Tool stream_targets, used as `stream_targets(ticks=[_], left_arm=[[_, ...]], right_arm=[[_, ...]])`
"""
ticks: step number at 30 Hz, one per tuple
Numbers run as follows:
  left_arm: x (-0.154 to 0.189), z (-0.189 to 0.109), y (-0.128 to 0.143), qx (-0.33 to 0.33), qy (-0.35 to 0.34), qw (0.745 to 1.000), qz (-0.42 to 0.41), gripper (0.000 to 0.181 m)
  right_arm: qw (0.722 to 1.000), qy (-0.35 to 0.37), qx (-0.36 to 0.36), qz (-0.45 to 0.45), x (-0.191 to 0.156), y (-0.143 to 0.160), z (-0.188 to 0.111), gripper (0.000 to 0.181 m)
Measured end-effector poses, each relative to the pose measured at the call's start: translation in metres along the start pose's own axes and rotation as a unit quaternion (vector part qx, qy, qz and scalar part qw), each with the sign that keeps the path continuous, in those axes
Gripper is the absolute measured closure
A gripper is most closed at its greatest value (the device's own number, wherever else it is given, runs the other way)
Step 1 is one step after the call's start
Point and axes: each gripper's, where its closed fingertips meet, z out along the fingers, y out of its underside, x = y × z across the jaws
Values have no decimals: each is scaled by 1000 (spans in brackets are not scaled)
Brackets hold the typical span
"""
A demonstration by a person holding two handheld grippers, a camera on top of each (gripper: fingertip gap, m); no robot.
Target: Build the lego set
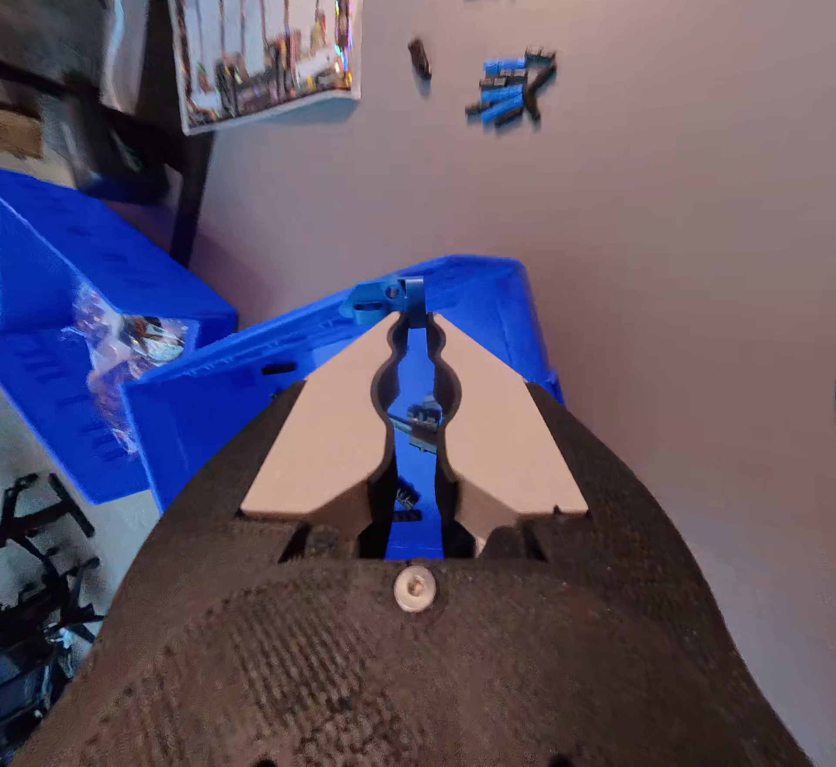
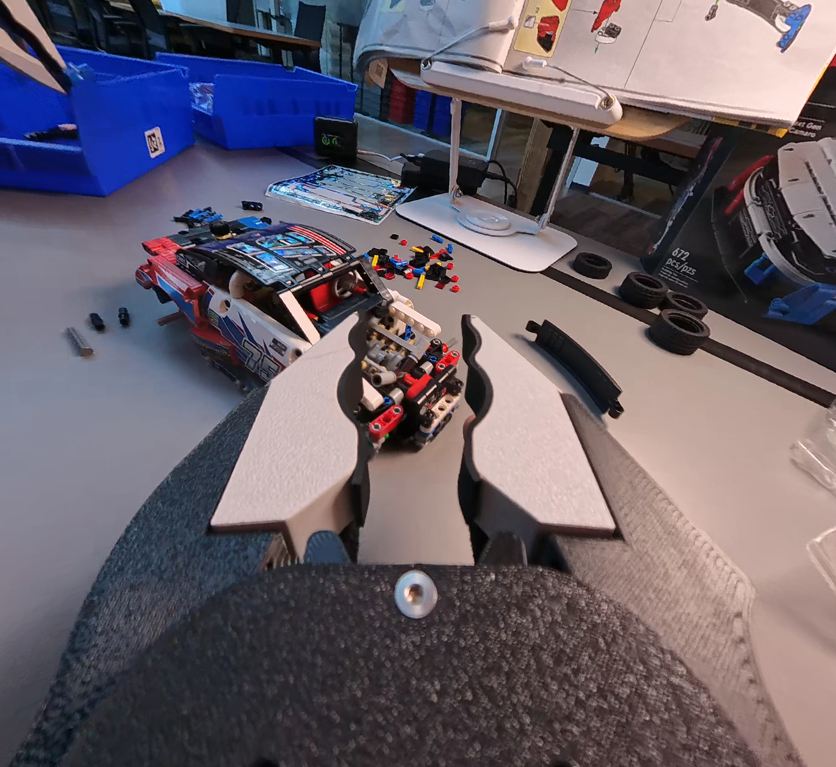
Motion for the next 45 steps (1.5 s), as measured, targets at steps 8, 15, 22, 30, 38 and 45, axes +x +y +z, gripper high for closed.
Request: stream_targets(ticks=[8,15,22,30,38,45], left_arm=[[71,-33,-152,234,-109,962,91,176],[161,12,-232,281,-93,937,184,176],[193,28,-250,260,-130,914,285,175],[191,1,-254,390,31,917,79,149],[110,5,-229,476,141,834,-239,149],[97,30,-212,447,110,845,-272,152]], right_arm=[[988,-118,31,100,-90,-68,23,145],[963,-186,-70,182,-145,-66,48,151],[959,-179,-127,180,-150,-29,51,175],[973,-207,-96,29,-124,-17,29,181],[962,-209,-171,-41,-118,33,27,181],[954,-205,-202,-90,-123,51,28,181]])
